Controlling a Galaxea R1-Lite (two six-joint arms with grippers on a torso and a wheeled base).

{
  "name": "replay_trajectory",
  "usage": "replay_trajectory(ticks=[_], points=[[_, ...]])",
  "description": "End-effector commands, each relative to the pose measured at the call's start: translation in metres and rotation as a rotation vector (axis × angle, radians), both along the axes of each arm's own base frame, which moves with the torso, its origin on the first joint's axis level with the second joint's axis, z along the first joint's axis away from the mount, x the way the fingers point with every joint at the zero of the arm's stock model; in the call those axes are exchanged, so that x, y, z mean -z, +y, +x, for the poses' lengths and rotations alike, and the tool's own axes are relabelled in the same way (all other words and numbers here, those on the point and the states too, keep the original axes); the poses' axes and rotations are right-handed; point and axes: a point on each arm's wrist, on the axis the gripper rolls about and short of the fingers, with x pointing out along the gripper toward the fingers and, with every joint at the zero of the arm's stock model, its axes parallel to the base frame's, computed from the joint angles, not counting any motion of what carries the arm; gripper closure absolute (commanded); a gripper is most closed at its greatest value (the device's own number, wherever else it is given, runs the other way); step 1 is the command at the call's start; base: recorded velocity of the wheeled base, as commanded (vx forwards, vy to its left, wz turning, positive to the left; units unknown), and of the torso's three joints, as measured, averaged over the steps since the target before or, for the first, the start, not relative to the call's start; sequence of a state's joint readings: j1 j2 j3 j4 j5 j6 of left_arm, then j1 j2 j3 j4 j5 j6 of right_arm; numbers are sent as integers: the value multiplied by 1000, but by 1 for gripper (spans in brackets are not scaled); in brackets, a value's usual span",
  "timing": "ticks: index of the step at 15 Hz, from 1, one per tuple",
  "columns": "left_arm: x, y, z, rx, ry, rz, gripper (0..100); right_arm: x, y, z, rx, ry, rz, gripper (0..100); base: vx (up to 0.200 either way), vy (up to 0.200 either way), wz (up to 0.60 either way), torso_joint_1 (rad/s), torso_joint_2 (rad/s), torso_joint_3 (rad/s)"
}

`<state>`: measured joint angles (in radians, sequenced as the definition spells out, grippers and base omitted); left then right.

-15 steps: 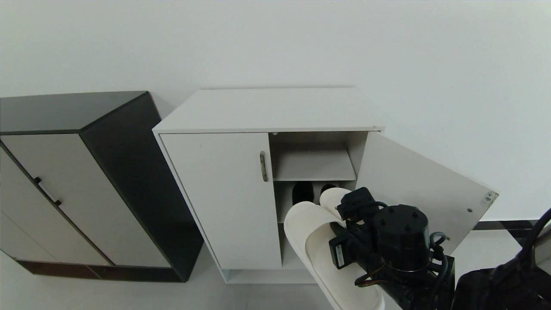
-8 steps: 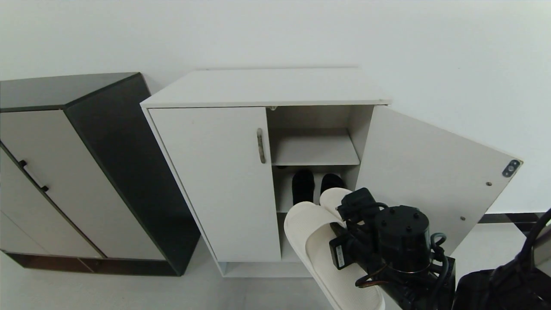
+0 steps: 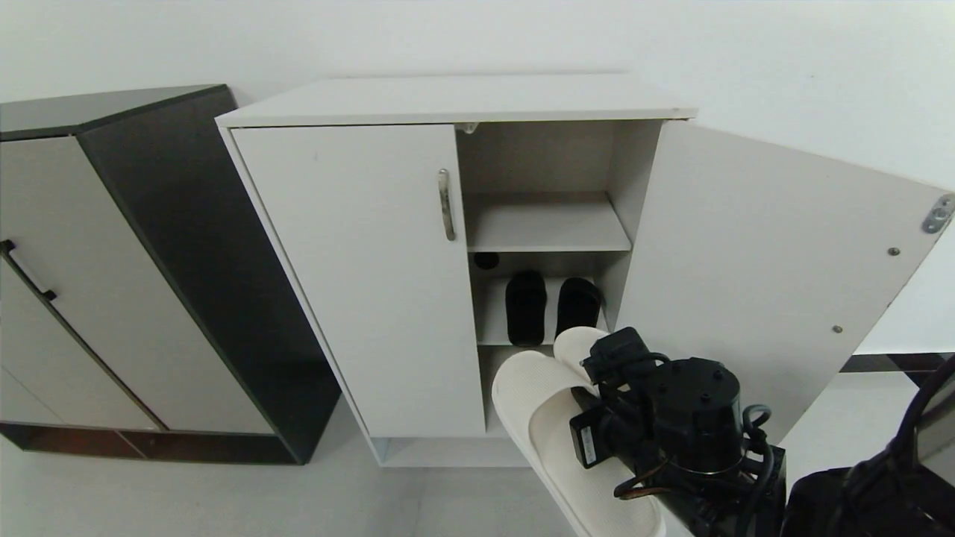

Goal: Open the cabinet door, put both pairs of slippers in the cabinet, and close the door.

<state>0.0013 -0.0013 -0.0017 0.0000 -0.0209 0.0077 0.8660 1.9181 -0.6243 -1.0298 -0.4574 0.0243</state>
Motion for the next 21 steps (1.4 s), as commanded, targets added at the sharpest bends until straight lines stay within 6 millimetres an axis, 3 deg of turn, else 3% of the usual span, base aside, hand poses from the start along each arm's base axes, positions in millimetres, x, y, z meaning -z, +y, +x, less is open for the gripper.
replay_trajectory(ticks=[1,6,15,18,21], points=[[0,0,0,0,1,0,100,2,0,1,1,4,-4,100,0,0,0,-41,452,378],[0,0,0,-1,1,0,100,7,1,2,2,14,-16,100,0,0,0,-25,336,315],[0,0,0,0,1,0,100,22,4,12,18,4,-16,100,0,0,0,0,14,12],[0,0,0,-1,0,0,100,6,24,13,24,-42,-12,100,0,0,0,0,0,0],[0,0,0,-1,1,0,100,-46,56,29,191,51,87,100,0,0,0,0,0,0]])
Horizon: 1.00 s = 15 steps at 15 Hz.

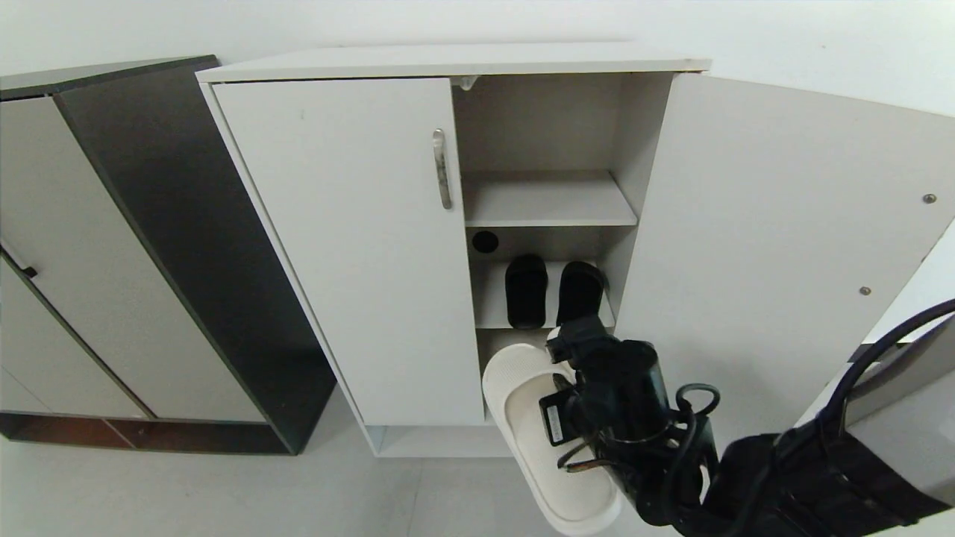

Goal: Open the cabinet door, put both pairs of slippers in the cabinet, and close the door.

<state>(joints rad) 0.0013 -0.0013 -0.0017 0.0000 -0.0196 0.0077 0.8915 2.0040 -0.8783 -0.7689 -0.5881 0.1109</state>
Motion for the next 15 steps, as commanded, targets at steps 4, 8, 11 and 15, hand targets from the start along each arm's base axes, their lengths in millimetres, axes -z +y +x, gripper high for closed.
replay_trajectory(ticks=[4,8,11,15], points=[[0,0,0,0,1,0,100,-98,28,5,202,-23,148,100,0,0,0,0,0,0],[0,0,0,0,0,0,100,-125,20,-9,179,-80,191,100,0,0,0,0,0,0],[0,0,0,0,0,2,100,-124,18,-10,207,-95,157,100,0,0,0,0,0,0],[0,0,0,0,1,0,100,-127,18,-10,221,-111,173,100,0,0,0,0,0,0]])
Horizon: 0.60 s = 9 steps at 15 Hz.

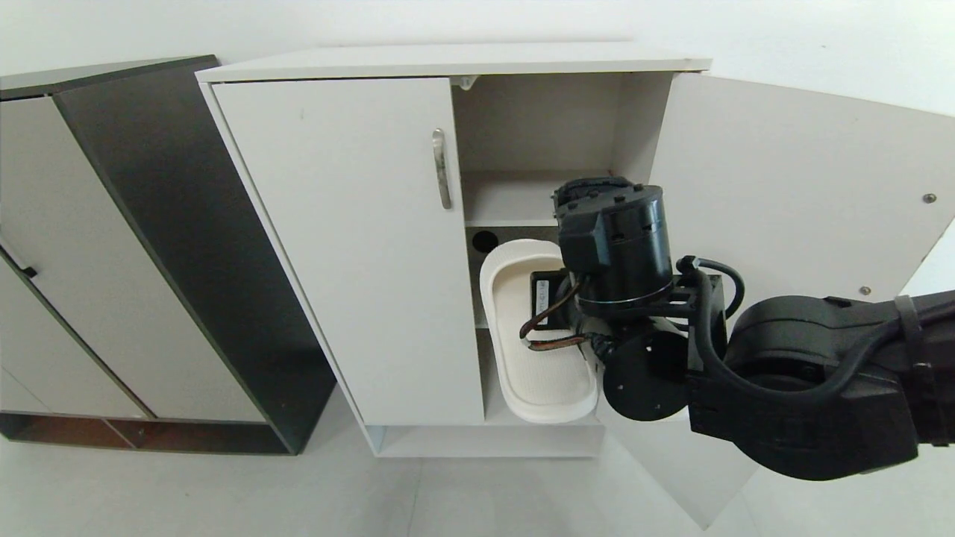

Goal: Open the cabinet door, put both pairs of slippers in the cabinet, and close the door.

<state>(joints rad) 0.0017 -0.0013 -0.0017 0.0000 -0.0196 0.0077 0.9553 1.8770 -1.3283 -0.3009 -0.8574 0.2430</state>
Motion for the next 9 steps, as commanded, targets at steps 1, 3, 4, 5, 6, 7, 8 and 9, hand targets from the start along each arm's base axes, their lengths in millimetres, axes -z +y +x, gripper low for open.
replay_trajectory(ticks=[1,3,4,5,6,7,8,9], points=[[0,0,0,1,1,0,100,-4,-1,-1,-2,-14,18,100,0,0,0,0,0,0],[0,0,0,2,1,0,100,-4,-1,-2,-7,-24,15,100,100,0,0,1,1,1],[0,0,0,2,1,2,100,-4,0,-2,-8,-27,14,100,200,0,0,2,7,2],[0,0,0,2,1,2,100,-3,0,-1,-8,-27,14,100,200,0,0,-2,7,2],[0,0,0,2,1,2,100,-3,0,-1,-8,-28,16,100,200,0,0,2,2,-2],[0,0,0,2,1,2,100,-3,0,-1,-8,-28,16,100,200,0,0,-12,7,7],[0,0,0,2,1,2,100,-2,0,0,-4,-26,13,100,200,0,0,12,2,7],[0,0,0,2,1,2,100,-2,-2,2,3,-26,13,100,200,0,0,2,7,2]])
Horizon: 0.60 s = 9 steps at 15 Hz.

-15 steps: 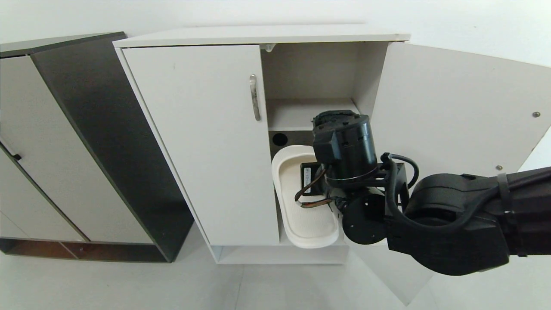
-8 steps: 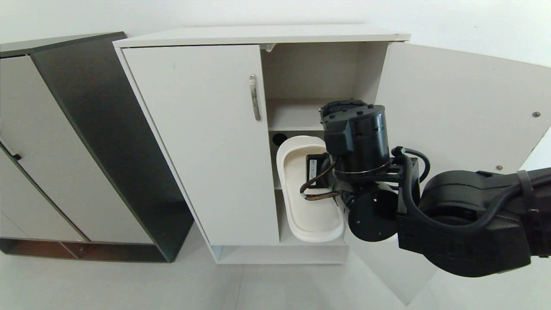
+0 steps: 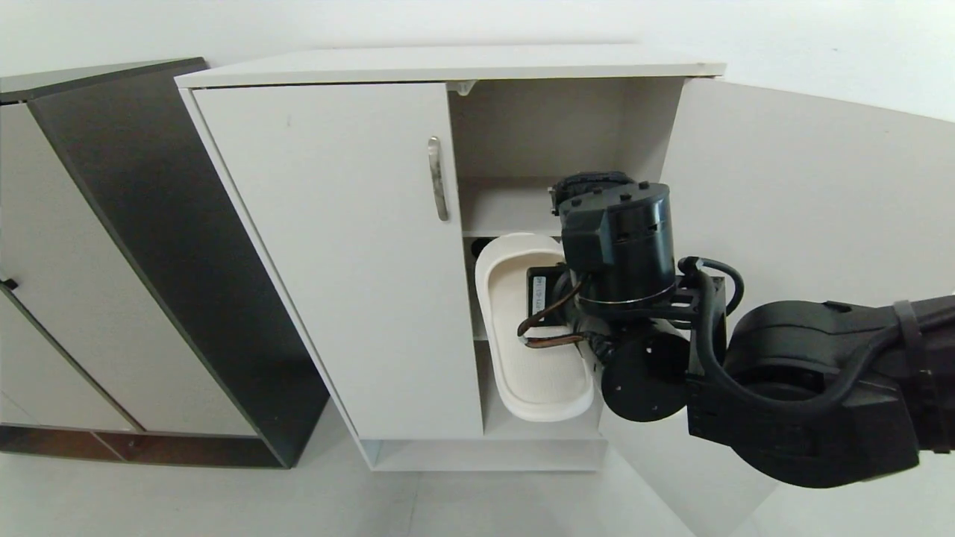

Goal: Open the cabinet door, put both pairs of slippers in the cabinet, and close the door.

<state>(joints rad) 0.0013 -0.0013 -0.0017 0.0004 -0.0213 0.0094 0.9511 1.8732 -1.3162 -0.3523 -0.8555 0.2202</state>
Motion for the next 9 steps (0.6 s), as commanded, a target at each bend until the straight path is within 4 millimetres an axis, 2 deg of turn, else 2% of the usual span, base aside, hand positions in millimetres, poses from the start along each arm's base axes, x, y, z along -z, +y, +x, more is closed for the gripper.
replay_trajectory(ticks=[1,9], points=[[0,0,0,0,1,-2,100,-1,-2,2,8,-1,2,100,200,0,0,2,2,-2],[0,0,0,0,1,-2,100,1,-3,3,10,3,-1,100,200,0,0,2,3,2]])
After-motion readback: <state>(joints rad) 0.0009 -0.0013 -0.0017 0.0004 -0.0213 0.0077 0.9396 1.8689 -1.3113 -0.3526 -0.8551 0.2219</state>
